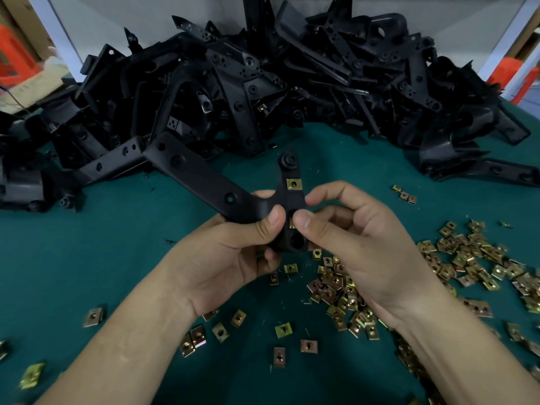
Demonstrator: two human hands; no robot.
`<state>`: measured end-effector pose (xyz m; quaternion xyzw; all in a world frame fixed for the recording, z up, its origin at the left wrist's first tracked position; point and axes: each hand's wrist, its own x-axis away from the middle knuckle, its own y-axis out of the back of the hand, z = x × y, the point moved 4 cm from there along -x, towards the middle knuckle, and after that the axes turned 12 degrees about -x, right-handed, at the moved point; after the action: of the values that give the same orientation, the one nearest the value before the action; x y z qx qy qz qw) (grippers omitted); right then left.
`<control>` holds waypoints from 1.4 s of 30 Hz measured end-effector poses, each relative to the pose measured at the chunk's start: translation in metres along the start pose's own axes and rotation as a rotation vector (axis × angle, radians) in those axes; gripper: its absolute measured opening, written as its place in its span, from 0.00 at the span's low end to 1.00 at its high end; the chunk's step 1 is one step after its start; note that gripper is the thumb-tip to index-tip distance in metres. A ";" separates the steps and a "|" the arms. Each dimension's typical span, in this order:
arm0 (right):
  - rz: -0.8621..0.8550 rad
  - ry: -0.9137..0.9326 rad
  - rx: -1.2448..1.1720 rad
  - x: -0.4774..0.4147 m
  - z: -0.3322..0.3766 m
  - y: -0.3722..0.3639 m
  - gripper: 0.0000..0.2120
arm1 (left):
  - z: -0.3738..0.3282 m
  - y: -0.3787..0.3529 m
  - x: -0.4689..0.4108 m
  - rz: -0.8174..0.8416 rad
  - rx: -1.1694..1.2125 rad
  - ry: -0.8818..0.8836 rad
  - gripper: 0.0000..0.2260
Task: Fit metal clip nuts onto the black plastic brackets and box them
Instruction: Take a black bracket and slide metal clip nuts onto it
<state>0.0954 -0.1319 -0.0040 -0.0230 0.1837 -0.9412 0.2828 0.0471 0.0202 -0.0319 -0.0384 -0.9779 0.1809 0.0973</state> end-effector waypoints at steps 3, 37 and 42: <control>0.008 -0.023 -0.038 -0.001 0.001 0.001 0.15 | -0.001 -0.001 0.000 -0.022 0.013 -0.016 0.23; -0.343 0.302 0.377 0.068 0.088 0.010 0.20 | -0.036 -0.072 0.031 -0.445 -0.187 -0.364 0.05; -0.489 0.345 0.417 0.140 0.103 0.043 0.21 | -0.010 -0.133 0.037 -0.337 -0.134 -0.284 0.07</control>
<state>0.0155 -0.2749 0.0679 0.1513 0.0218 -0.9882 0.0126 0.0076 -0.0965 0.0317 0.1447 -0.9842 0.1004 -0.0152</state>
